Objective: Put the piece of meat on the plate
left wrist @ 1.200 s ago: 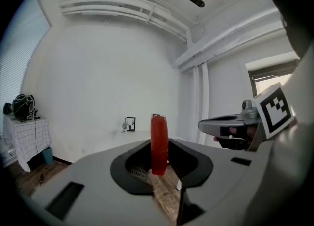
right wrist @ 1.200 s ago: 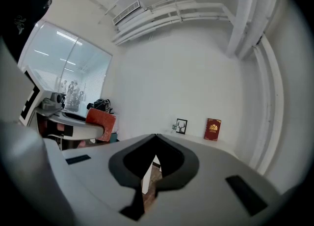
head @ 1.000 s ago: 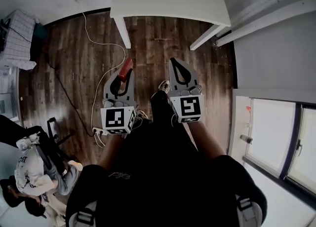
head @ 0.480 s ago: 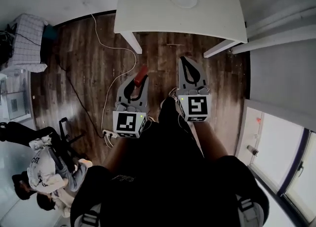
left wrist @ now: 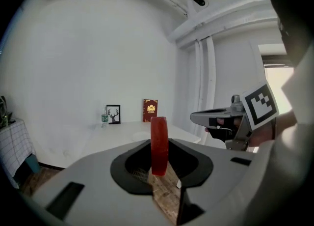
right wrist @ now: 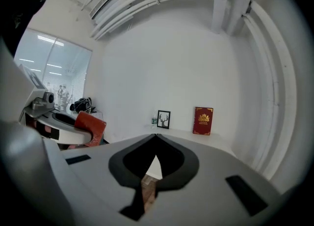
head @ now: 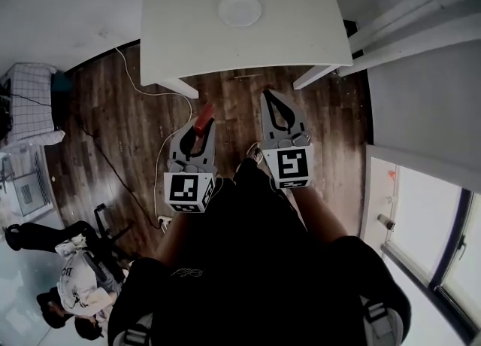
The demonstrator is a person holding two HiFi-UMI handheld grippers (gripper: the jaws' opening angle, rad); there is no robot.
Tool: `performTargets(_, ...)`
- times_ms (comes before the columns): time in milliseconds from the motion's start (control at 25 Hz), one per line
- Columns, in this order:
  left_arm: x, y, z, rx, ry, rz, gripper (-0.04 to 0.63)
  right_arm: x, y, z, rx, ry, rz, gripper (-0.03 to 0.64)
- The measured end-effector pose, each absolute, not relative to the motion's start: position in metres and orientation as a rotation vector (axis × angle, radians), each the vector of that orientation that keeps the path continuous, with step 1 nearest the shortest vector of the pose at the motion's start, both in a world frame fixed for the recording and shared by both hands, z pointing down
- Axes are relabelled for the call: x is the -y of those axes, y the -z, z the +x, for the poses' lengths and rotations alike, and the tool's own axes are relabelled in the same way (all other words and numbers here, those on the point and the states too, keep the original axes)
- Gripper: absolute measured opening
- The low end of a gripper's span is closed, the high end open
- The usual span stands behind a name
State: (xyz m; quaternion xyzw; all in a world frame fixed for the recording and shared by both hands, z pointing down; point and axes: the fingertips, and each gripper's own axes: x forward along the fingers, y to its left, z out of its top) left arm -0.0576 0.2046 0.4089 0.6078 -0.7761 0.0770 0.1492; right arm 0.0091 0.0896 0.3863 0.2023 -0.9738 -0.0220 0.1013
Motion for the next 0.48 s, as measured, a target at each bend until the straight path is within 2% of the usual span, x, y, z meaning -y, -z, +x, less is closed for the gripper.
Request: performTargets(480, -0.110, -0.409, -0.050, 2.146, -0.294, 1.874, 0.089, -0.014, -0.387, 0.030, 2.883, 0.020, 0.675, 0.021)
